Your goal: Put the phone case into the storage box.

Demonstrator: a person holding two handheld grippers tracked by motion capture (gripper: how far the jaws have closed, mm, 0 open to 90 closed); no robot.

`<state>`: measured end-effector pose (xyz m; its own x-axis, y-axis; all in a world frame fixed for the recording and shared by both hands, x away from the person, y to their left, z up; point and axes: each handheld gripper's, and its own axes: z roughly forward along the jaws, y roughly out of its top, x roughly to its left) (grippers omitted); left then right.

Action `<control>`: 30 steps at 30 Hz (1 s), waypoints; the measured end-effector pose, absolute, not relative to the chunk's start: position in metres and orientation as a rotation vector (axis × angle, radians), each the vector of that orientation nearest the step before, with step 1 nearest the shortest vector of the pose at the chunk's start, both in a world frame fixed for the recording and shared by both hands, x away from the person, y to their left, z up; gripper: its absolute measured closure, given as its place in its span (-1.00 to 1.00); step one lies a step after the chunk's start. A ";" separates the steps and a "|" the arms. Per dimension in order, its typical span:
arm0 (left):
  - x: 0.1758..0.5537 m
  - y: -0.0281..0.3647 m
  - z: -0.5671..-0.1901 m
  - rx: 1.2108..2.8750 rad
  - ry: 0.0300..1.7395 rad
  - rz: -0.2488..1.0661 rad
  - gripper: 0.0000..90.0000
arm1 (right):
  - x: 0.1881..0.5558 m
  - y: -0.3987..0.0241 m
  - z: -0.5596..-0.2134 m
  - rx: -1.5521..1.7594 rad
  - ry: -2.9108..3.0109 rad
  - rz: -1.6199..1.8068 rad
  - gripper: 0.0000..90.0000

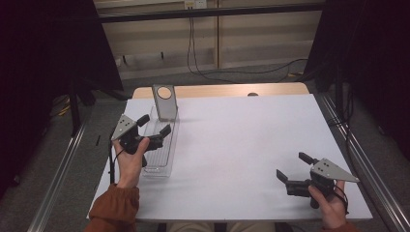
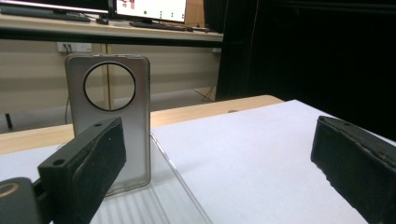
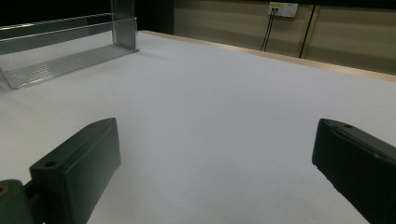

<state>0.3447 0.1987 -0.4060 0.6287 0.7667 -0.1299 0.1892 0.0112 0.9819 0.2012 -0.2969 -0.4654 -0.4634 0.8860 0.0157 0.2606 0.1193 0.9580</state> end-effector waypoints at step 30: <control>0.286 0.246 -0.415 1.529 0.837 0.616 -0.93 | 0.200 -0.298 -0.462 1.122 1.784 1.361 -0.99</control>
